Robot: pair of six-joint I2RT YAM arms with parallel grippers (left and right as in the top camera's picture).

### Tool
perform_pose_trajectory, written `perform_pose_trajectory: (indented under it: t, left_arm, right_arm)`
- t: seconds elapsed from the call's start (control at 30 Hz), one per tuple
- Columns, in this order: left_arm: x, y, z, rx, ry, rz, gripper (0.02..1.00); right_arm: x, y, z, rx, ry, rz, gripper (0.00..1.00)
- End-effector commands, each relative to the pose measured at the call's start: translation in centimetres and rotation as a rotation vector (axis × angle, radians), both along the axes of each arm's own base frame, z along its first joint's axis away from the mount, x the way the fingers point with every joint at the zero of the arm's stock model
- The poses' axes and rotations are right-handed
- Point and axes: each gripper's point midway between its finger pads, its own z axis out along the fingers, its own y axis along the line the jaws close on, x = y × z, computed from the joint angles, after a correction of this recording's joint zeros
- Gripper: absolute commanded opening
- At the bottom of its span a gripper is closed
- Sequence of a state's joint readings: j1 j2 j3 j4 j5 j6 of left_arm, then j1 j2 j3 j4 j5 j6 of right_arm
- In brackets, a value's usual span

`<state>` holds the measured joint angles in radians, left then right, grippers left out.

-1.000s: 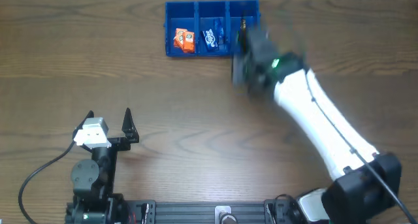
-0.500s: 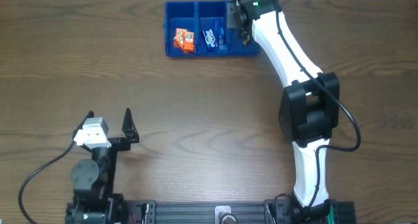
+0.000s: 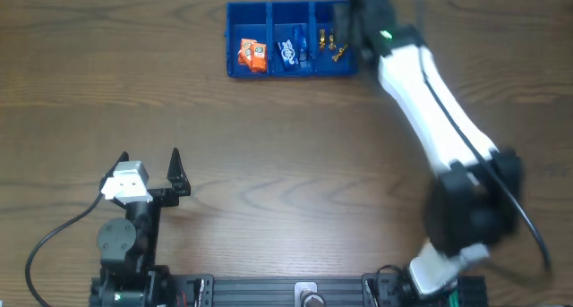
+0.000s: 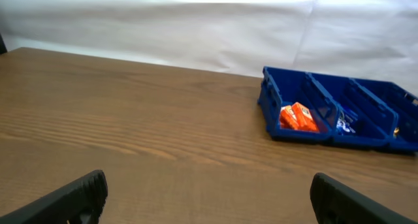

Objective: Sort Candies Into Trays

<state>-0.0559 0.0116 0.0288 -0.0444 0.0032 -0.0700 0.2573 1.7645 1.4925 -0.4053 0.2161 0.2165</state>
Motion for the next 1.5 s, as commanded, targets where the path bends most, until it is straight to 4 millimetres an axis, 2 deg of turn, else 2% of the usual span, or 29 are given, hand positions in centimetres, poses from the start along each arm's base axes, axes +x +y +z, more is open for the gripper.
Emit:
perform_pose_trajectory:
  t: [0.03, 0.13, 0.2, 0.33, 0.47, 0.6, 0.73, 0.87, 0.97, 1.03, 1.5]
  left_arm:
    - [-0.1, 0.2, -1.9, 0.015, 0.054, 0.007, 0.998]
    - [-0.1, 0.2, -1.9, 0.015, 0.054, 0.008, 1.000]
    - [-0.1, 0.2, -1.9, 0.015, 0.054, 0.008, 0.998]
    - [-0.1, 0.2, -1.9, 0.015, 0.054, 0.007, 0.996]
    - [-0.1, 0.2, -1.9, 0.015, 0.054, 0.008, 0.998]
    - [-0.1, 0.2, -1.9, 0.015, 0.054, 0.008, 0.998]
    - [-0.1, 0.2, -1.9, 0.015, 0.053, 0.008, 0.998]
    - [-0.1, 0.2, -1.9, 0.015, 0.054, 0.007, 0.998]
    - [-0.1, 0.2, -1.9, 0.015, 0.054, 0.007, 0.998]
    - [-0.1, 0.2, -1.9, 0.015, 0.054, 0.007, 0.998]
    - [-0.1, 0.2, -1.9, 0.015, 0.054, 0.008, 0.998]
  right_arm:
    - [-9.2, -6.8, 3.8, 0.000, -0.117, -0.109, 0.787]
    - [-15.4, -9.4, 2.9, -0.009, -0.184, -0.143, 0.972]
    - [-18.1, -10.3, 1.7, -0.018, -0.246, -0.150, 0.998]
    - [-21.9, -10.9, -0.5, 0.008, -0.434, -0.160, 0.998]
    - [-24.3, -11.1, -1.0, 0.041, -0.610, -0.159, 0.998]
    - [-25.6, -10.3, -0.6, 0.075, -0.709, -0.109, 0.998]
    - [-26.1, -10.1, -1.5, 0.083, -0.724, -0.093, 0.998]
    - [-25.8, -8.5, -4.0, 0.102, -0.649, -0.007, 0.998]
    - [-25.9, -8.1, -5.6, 0.085, -0.581, 0.021, 0.998]
    - [-25.9, -7.4, -5.7, 0.053, -0.580, 0.080, 0.998]
    - [-25.9, -7.5, -5.6, -0.005, -0.582, 0.097, 0.998]
